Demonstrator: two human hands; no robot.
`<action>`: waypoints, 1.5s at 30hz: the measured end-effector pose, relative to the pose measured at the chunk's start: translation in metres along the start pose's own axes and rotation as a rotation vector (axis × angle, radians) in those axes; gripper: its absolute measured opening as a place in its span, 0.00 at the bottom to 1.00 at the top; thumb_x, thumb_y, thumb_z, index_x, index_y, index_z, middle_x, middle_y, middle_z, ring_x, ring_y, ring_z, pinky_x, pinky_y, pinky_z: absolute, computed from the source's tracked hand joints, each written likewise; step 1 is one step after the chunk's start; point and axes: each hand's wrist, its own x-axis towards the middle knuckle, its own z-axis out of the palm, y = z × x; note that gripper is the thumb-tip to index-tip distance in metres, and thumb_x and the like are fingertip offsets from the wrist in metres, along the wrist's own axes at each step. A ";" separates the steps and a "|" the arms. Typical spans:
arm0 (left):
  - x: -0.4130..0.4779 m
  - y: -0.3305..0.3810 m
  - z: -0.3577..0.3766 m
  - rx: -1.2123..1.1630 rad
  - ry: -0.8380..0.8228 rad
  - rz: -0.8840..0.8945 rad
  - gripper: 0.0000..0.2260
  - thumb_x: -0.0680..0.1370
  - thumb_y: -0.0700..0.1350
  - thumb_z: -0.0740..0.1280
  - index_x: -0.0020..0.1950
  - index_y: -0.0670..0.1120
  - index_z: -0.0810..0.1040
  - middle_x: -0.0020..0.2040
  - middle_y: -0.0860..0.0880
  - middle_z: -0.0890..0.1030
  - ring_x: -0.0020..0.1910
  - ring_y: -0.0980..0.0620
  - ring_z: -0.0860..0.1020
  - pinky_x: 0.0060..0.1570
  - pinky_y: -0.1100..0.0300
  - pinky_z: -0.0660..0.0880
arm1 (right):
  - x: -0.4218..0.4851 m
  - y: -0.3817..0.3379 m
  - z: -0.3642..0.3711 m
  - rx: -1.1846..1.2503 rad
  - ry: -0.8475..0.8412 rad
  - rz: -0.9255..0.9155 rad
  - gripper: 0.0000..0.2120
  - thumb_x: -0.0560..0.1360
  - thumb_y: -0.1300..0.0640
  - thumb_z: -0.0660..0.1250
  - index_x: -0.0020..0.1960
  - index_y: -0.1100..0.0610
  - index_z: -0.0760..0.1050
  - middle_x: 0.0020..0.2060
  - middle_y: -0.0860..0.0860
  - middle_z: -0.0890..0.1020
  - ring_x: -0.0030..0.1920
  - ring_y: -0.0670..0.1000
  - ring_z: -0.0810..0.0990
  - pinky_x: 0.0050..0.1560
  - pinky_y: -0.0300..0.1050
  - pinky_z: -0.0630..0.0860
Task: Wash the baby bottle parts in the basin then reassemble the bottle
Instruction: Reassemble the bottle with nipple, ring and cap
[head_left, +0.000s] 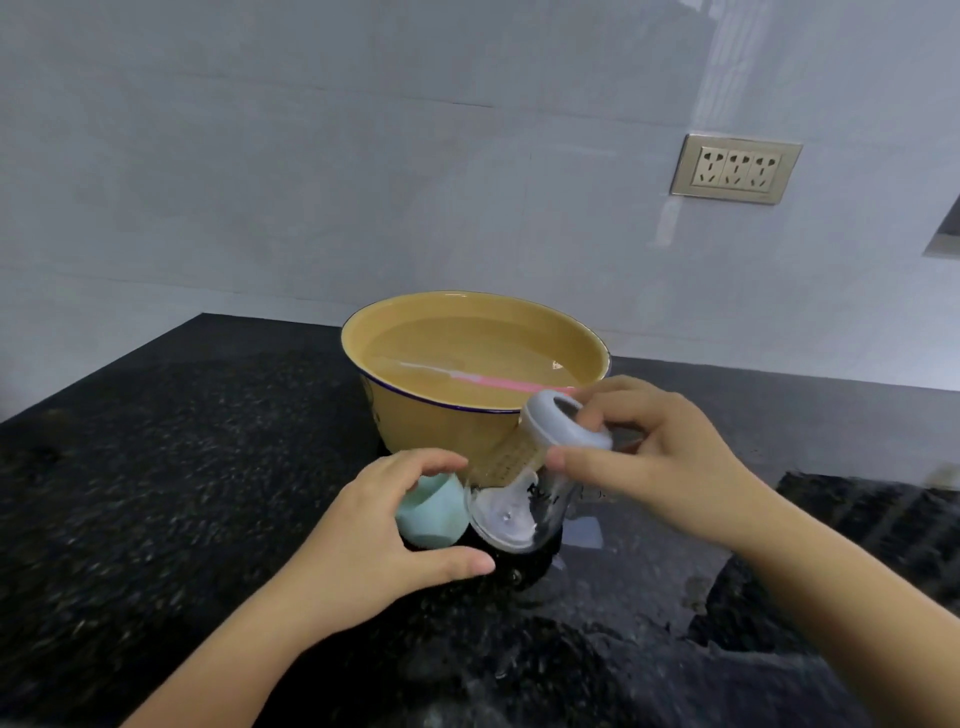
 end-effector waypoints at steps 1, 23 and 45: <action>0.000 0.002 0.002 -0.023 -0.012 0.004 0.35 0.51 0.76 0.68 0.57 0.73 0.68 0.58 0.71 0.73 0.59 0.70 0.69 0.56 0.69 0.68 | 0.000 0.000 0.001 0.063 0.026 0.002 0.17 0.61 0.46 0.76 0.32 0.58 0.76 0.42 0.58 0.79 0.46 0.56 0.79 0.47 0.55 0.76; 0.036 0.054 0.003 -0.550 0.345 0.189 0.22 0.61 0.57 0.71 0.53 0.55 0.74 0.49 0.58 0.83 0.50 0.58 0.81 0.47 0.62 0.77 | -0.007 0.021 0.066 1.342 -0.211 0.377 0.33 0.63 0.37 0.73 0.62 0.55 0.77 0.60 0.61 0.79 0.54 0.57 0.82 0.40 0.44 0.82; 0.055 0.075 -0.008 -0.565 0.401 -0.056 0.33 0.60 0.68 0.66 0.52 0.43 0.78 0.39 0.50 0.83 0.42 0.48 0.82 0.52 0.43 0.77 | -0.029 0.038 0.081 0.039 0.385 -0.456 0.19 0.73 0.66 0.62 0.62 0.55 0.74 0.56 0.44 0.74 0.50 0.39 0.75 0.51 0.29 0.69</action>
